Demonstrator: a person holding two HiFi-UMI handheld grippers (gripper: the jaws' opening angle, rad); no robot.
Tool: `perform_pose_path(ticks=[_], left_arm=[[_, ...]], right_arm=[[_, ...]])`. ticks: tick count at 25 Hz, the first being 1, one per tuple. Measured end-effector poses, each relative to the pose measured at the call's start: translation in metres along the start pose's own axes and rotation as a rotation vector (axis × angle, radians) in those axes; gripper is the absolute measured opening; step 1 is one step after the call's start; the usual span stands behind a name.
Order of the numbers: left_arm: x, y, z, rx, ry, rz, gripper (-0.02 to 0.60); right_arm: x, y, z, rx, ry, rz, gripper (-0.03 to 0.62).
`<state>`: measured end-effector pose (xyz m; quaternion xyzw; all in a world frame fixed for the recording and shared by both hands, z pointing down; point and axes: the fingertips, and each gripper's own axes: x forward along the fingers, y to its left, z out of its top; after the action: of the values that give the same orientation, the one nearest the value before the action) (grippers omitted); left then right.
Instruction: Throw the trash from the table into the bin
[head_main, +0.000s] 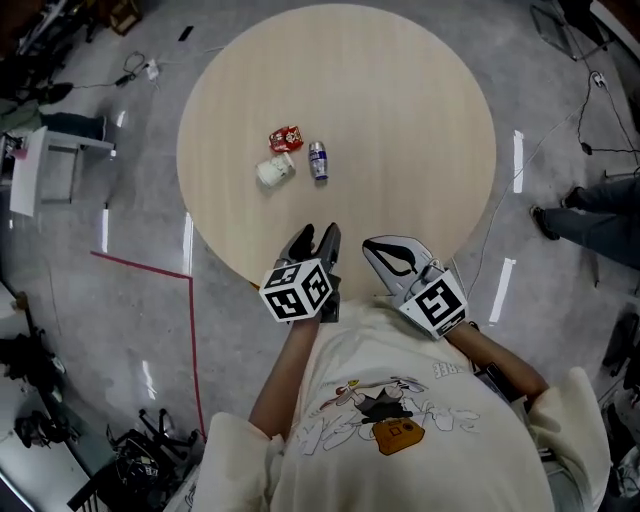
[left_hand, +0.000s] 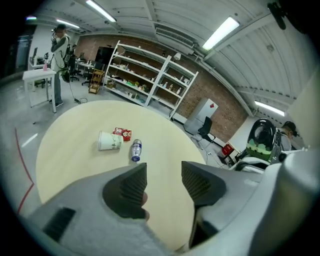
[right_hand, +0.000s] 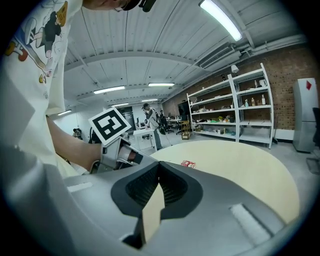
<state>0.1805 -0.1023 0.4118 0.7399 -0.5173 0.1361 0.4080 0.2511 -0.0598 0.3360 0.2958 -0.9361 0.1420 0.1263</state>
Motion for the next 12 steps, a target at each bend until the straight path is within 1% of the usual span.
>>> perform_pose_path(ticks=[2, 4, 7, 12], left_arm=[[0.013, 0.000, 0.006, 0.000, 0.003, 0.015, 0.232], [0.025, 0.001, 0.013, 0.023, 0.008, 0.035, 0.244], [0.043, 0.009, 0.020, 0.057, 0.028, 0.069, 0.257], [0.094, 0.031, 0.024, 0.066, 0.082, 0.131, 0.265]], right_arm=[[-0.006, -0.007, 0.001, 0.008, -0.028, 0.021, 0.008], [-0.010, -0.015, 0.002, 0.006, -0.050, 0.031, 0.008], [-0.010, -0.026, -0.002, 0.040, -0.043, 0.021, 0.008], [-0.013, -0.047, -0.006, 0.067, -0.035, 0.020, 0.008]])
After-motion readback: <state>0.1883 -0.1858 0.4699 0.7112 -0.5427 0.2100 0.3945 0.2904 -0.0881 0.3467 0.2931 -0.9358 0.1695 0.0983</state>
